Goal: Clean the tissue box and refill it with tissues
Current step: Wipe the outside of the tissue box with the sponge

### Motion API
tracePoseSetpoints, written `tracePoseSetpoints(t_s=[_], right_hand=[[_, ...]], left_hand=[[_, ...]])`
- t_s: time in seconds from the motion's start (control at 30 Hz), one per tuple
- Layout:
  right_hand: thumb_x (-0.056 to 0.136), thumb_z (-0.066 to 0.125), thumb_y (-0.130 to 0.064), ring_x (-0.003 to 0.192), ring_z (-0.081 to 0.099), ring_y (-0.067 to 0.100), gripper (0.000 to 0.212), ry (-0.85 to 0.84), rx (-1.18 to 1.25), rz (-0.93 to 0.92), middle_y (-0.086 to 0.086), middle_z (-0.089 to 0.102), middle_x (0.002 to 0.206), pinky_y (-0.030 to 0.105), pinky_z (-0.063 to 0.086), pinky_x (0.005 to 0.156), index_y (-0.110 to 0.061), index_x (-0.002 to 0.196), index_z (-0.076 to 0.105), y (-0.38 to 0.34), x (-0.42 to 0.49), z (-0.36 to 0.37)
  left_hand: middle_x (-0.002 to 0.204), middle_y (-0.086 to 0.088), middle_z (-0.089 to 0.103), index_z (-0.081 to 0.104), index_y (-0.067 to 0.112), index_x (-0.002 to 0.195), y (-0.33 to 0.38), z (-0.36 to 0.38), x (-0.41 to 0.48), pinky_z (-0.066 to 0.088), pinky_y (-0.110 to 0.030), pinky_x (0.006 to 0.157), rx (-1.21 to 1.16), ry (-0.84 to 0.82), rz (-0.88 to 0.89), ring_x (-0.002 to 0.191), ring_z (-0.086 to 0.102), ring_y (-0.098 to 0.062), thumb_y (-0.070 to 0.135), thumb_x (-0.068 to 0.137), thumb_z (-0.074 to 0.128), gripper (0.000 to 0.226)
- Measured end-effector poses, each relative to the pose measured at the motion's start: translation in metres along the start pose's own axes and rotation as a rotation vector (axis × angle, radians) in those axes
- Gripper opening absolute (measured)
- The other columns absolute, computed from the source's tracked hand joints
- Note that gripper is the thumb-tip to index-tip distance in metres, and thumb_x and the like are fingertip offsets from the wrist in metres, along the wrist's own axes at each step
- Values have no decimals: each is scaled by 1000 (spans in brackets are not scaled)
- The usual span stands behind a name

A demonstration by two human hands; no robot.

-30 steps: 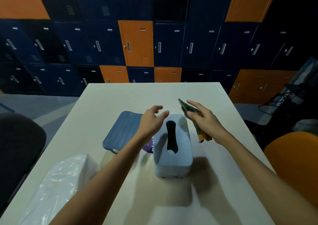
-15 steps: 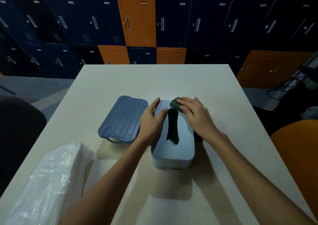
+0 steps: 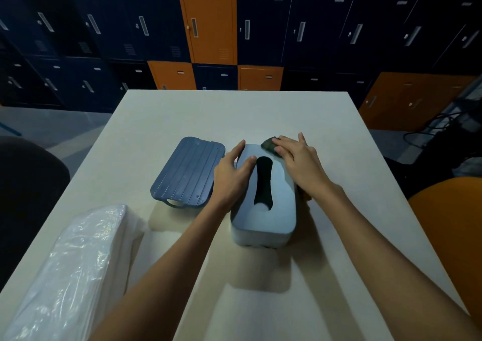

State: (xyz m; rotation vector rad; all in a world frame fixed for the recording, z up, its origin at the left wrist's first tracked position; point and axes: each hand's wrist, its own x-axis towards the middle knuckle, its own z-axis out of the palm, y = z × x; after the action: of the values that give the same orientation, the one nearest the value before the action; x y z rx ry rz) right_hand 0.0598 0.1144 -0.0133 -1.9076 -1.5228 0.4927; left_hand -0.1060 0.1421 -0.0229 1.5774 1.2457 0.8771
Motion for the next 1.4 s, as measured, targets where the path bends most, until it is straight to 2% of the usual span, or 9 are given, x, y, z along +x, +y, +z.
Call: tracePoseSetpoints(t_s=[0.2, 0.3, 0.47, 0.63, 0.77, 0.9, 1.07, 1.27, 1.4], right_hand=[[96, 55, -16, 145, 21, 23, 36, -32, -9, -243, -1, 51, 141, 29, 19, 117, -17, 132, 58, -2, -83, -3], [94, 52, -26, 143, 25, 18, 37, -96, -10, -361, -6, 50, 138, 23, 22, 116, -15, 129, 61, 5, -113, -8], [97, 53, -18, 145, 21, 21, 36, -56, -99, -259, 2, 51, 142, 40, 18, 119, -17, 133, 57, 5, -60, -13], [102, 42, -19, 147, 14, 32, 36, 52, -246, -74, 9, 50, 143, 41, 5, 118, -12, 135, 54, -12, -14, 1], [100, 47, -16, 145, 22, 34, 36, 57, -275, -123, 11, 51, 142, 43, 12, 117, -9, 135, 54, -14, -43, 3], [90, 56, -10, 132, 44, 39, 34, 113, -329, -272, 16, 62, 128, 50, 30, 110, -4, 123, 63, -8, -98, 11], [88, 55, -15, 129, 49, 33, 36, 145, -315, -380, 13, 62, 128, 45, 30, 109, -4, 122, 65, -10, -144, 24], [90, 56, -19, 125, 54, 22, 34, 48, -257, -480, 9, 64, 126, 36, 32, 111, -7, 120, 66, -14, -169, 22], [94, 52, -34, 95, 65, 2, 28, 40, 147, -150, -9, 71, 102, 16, 50, 88, -23, 113, 69, -47, -156, -9]], left_hand=[[141, 4, 52, 46, 25, 142, -4, 1, 2, 38, -27, 106, -3, 0, 13, 129, 47, -10, 35, 93, 59, 52], [142, 4, 51, 45, 25, 142, -5, 2, 2, 35, -23, 105, -7, -13, 9, 131, 45, -9, 34, 93, 59, 51], [142, 4, 50, 44, 24, 143, -4, 1, 2, 35, -21, 104, 2, -25, 12, 130, 45, -9, 34, 93, 59, 53], [142, 1, 50, 42, 24, 144, -3, -1, 1, 40, -30, 105, -7, -16, 1, 128, 49, -14, 35, 94, 58, 53], [142, 1, 50, 43, 23, 143, -2, 0, 0, 37, -18, 96, -9, -25, 4, 128, 48, -11, 32, 94, 58, 53], [142, 1, 51, 44, 22, 143, 0, 0, -2, 36, -14, 93, -30, -15, -6, 126, 49, -8, 31, 94, 58, 52], [142, 1, 51, 44, 23, 143, 0, 0, -2, 36, -18, 97, -26, -10, -2, 125, 48, -7, 32, 94, 58, 51], [146, 1, 46, 42, 25, 144, 1, -1, -1, 39, -33, 108, 20, -48, -13, 129, 48, -16, 37, 95, 55, 52], [154, 4, 33, 31, 28, 149, 11, -12, 2, 28, -32, 113, -41, -71, -54, 138, 37, -14, 52, 95, 47, 61]])
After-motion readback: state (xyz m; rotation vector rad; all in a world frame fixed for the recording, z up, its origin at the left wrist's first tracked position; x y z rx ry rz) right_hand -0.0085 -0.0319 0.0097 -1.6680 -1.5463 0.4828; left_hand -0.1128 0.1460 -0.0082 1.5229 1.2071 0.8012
